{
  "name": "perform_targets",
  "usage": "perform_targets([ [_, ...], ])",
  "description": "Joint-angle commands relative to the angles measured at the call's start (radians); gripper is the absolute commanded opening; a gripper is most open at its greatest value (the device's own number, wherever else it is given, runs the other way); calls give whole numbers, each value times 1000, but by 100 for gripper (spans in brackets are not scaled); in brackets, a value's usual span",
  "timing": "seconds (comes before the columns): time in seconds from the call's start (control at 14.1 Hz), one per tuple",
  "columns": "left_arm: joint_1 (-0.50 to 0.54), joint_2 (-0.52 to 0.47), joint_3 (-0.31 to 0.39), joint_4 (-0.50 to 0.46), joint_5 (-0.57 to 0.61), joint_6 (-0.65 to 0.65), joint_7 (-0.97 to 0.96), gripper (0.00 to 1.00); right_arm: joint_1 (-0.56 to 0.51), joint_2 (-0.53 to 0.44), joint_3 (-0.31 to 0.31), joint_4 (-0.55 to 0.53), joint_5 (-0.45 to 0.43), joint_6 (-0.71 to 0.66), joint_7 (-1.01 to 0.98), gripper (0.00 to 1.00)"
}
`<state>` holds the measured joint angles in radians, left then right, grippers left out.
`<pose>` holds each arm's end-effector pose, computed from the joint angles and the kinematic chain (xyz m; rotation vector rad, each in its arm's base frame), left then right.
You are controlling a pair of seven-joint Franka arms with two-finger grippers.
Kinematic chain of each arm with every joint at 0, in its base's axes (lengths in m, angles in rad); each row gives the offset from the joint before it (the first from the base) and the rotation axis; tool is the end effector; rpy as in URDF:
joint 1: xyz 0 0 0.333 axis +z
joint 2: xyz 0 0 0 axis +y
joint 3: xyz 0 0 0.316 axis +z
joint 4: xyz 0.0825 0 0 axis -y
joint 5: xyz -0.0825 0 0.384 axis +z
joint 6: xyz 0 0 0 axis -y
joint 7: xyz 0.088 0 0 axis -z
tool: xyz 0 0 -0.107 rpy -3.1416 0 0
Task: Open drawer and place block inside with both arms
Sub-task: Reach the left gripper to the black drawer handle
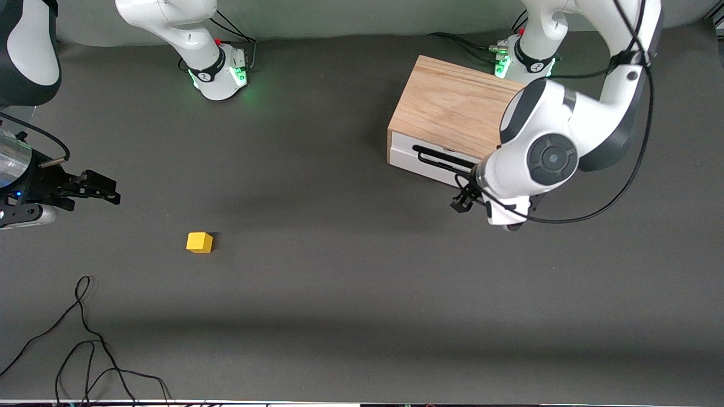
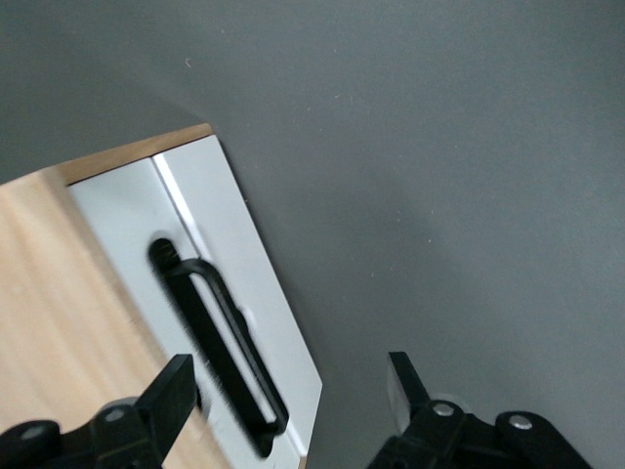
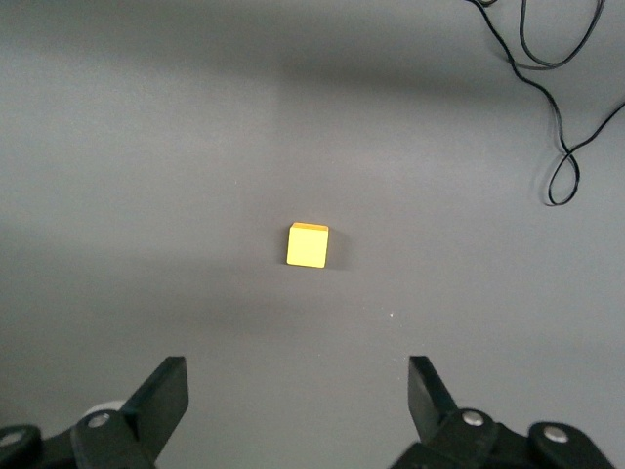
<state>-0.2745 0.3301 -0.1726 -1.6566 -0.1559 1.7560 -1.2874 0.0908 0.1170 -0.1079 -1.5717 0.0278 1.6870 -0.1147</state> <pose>0.5631 -0.2745 0.4057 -2.7686 -1.3193 0.4686 0.5975 -0.0042 0.5672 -3.1230 -0.1486 0.0000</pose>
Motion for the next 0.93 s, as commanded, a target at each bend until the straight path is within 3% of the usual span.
perform_targets([
  [0.0, -11, -45, 8, -121, 2, 60, -16, 94, 4, 4, 2, 15, 15, 0, 0, 100],
  [0.36, -34, -82, 7, -247, 1, 122, -20, 90, 3, 10, 2, 13, 15, 16, -2, 100],
  [0.57, -35, -74, 7, -261, -1, 161, -59, 88, 12, 13, 5, 13, 14, 20, -2, 100],
  [0.85, -80, -74, 5, -396, -7, 344, -93, 85, 41, 16, 4, 18, 7, 28, 0, 100],
])
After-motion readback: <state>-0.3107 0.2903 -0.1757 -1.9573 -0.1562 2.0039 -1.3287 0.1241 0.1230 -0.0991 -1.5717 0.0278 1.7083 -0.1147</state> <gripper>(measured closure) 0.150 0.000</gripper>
